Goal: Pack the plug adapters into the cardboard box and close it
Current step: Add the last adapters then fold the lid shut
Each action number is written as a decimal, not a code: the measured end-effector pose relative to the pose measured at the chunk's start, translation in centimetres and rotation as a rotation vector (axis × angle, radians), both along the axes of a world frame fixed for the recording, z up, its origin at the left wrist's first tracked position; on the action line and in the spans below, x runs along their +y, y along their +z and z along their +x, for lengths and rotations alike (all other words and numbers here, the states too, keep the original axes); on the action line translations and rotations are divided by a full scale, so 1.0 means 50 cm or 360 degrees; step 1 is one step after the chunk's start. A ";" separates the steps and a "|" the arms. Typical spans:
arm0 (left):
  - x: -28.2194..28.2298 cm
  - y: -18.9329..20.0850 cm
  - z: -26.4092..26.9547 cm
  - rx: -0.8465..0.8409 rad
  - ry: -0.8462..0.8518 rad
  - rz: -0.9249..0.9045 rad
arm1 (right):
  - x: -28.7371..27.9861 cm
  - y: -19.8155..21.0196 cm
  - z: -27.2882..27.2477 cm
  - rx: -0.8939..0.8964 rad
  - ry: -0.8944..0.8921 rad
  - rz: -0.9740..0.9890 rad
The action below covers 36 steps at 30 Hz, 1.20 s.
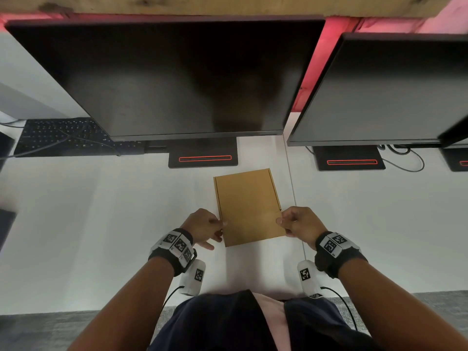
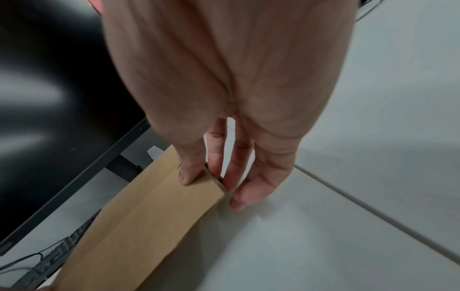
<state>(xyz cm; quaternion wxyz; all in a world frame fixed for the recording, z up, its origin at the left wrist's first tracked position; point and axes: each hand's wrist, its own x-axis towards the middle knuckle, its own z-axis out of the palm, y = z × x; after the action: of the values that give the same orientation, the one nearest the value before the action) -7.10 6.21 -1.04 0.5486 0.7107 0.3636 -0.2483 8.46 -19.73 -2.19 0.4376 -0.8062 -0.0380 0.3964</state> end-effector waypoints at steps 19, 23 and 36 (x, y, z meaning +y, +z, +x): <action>-0.015 -0.022 0.022 -0.0032 0.0377 -0.0414 | 0.003 -0.013 0.021 0.0096 -0.0091 0.0000; -0.013 -0.022 0.030 -0.0086 0.0401 -0.0403 | 0.008 -0.012 0.029 0.0122 -0.0092 0.0015; 0.023 0.010 0.074 -0.0036 -0.0036 0.0223 | 0.037 -0.014 0.040 -0.0460 0.0112 -0.0215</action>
<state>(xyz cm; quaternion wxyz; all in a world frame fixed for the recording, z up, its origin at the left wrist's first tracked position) -3.38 7.37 -0.52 0.4987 0.7543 0.3657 -0.2203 10.48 -17.87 -2.90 0.3581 -0.8806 -0.1022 0.2929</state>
